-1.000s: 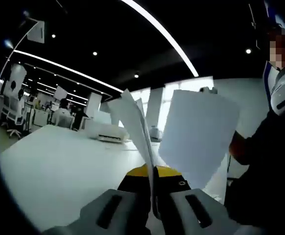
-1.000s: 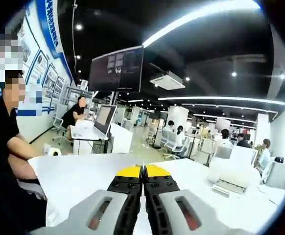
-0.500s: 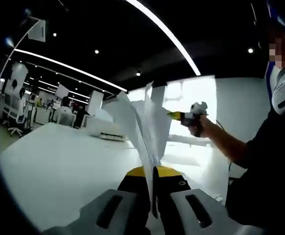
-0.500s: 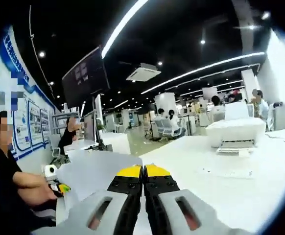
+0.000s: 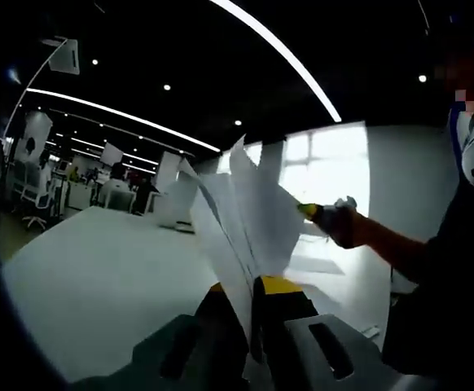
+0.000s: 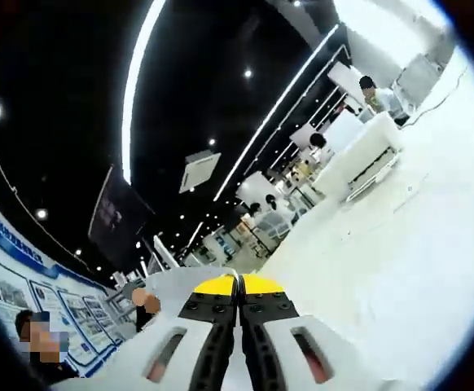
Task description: Organize the stack of printing papers by aligning and flattening the scattered papers on the table
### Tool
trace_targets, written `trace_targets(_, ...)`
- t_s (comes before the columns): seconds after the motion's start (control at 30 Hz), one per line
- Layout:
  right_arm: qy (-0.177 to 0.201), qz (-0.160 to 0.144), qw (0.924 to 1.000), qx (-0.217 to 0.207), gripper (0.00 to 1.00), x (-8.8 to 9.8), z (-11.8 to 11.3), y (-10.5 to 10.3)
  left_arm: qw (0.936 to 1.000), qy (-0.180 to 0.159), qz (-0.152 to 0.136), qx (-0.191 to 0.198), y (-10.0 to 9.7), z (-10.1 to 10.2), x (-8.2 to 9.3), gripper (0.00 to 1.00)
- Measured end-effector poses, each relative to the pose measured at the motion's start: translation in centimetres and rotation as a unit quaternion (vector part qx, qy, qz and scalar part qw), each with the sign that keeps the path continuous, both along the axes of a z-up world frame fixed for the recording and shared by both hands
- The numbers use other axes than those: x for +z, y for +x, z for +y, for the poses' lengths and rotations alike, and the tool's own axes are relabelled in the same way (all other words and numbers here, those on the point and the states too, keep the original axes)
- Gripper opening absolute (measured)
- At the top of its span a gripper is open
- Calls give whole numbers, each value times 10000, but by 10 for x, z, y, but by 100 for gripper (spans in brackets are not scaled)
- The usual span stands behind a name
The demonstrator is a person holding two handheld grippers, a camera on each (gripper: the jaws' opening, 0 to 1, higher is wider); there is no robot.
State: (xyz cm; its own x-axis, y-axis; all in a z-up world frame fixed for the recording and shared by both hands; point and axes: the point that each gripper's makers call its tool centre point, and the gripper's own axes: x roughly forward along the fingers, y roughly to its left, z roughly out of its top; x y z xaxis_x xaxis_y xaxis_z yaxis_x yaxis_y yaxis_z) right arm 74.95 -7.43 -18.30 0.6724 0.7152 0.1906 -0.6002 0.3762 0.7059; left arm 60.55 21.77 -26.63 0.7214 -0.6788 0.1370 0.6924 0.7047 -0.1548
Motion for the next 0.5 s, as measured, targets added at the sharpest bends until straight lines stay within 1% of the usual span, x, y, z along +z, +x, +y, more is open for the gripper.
trace_targets(0.03, 190, 91, 9998, 65, 0, 3, 2, 0, 10000, 1, -36, 13, 0, 0, 1, 6)
trace_targets(0.1, 431, 190, 9987, 211, 0, 8, 7, -4, 10000, -26, -67, 23, -1, 1, 2, 6)
trace_targets(0.13, 624, 283, 9972, 298, 0, 11, 8, -5, 10000, -48, -74, 28, 0, 2, 2, 6)
trace_targets(0.2, 1009, 487, 9927, 447, 0, 17, 14, -11, 9999, -80, -82, 27, 0, 2, 3, 6)
trace_targets(0.23, 1177, 675, 9887, 633, 0, 19, 16, -15, 9999, -91, -87, 24, -1, 3, 4, 6)
trace_targets(0.3, 1213, 607, 9890, 592, 0, 25, 17, -15, 9999, -111, -98, 17, -1, 3, 4, 6)
trace_targets(0.33, 1209, 578, 9892, 597, 0, 30, 20, -18, 9999, -120, -103, 15, -1, 4, 4, 6)
trace_targets(0.37, 1156, 502, 9903, 583, 0, 33, 23, -19, 9999, -127, -106, 14, -1, 4, 4, 6)
trace_targets(0.43, 975, 438, 9930, 507, 0, 33, 30, -20, 9999, -134, -104, 9, -1, 4, 4, 6)
trace_targets(0.5, 850, 551, 9943, 321, 0, 23, 33, -11, 9999, -128, -86, 15, 0, 4, 4, 6)
